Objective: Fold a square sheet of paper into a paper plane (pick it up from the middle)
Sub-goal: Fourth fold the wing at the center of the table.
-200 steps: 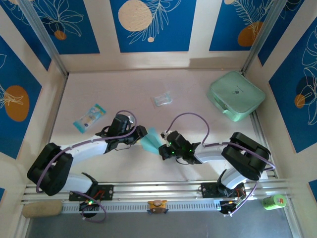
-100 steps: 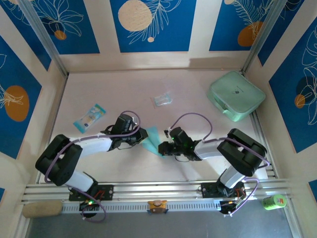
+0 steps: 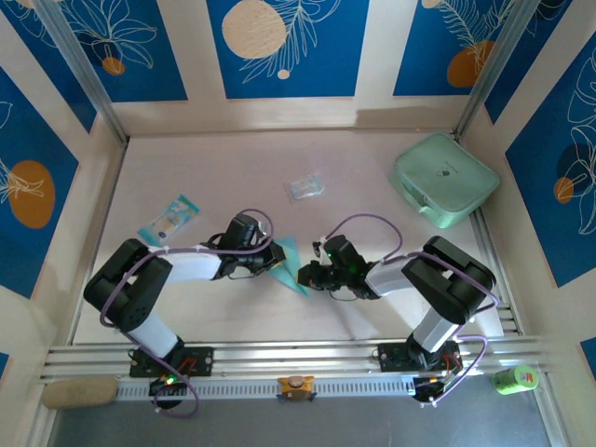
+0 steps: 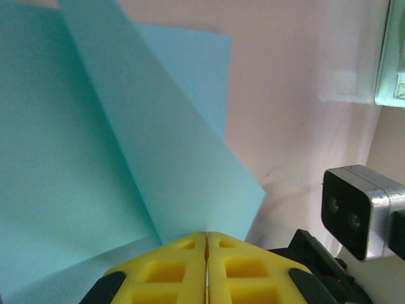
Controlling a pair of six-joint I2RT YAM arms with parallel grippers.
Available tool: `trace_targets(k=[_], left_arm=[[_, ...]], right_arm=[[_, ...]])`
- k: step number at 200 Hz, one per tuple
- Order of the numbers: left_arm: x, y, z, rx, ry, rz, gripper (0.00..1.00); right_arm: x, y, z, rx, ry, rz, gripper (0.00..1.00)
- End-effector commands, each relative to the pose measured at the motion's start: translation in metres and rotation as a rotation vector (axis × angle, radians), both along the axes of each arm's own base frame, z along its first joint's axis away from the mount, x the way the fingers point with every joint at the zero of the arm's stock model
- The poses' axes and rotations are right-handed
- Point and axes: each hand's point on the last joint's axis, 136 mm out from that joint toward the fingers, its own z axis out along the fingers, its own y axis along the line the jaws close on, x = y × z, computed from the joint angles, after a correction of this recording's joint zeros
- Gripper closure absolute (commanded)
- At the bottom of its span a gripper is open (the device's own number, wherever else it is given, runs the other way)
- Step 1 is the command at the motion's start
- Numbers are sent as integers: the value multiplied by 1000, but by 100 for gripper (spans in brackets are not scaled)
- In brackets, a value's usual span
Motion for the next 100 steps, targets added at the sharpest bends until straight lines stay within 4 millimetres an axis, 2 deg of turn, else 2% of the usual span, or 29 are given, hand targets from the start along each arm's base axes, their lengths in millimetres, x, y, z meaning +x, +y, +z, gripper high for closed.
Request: trace_targets(k=[1, 57, 100], left_arm=[[1, -1, -1, 16, 2, -1, 93], [-14, 6, -31, 58, 96, 3, 97], [-20, 13, -39, 83, 120, 15, 97]], right_arm=[[-18, -11, -26, -62, 104, -6, 95], [-19, -13, -19, -88, 59, -13, 93], [-18, -8, -16, -89, 54, -16, 93]])
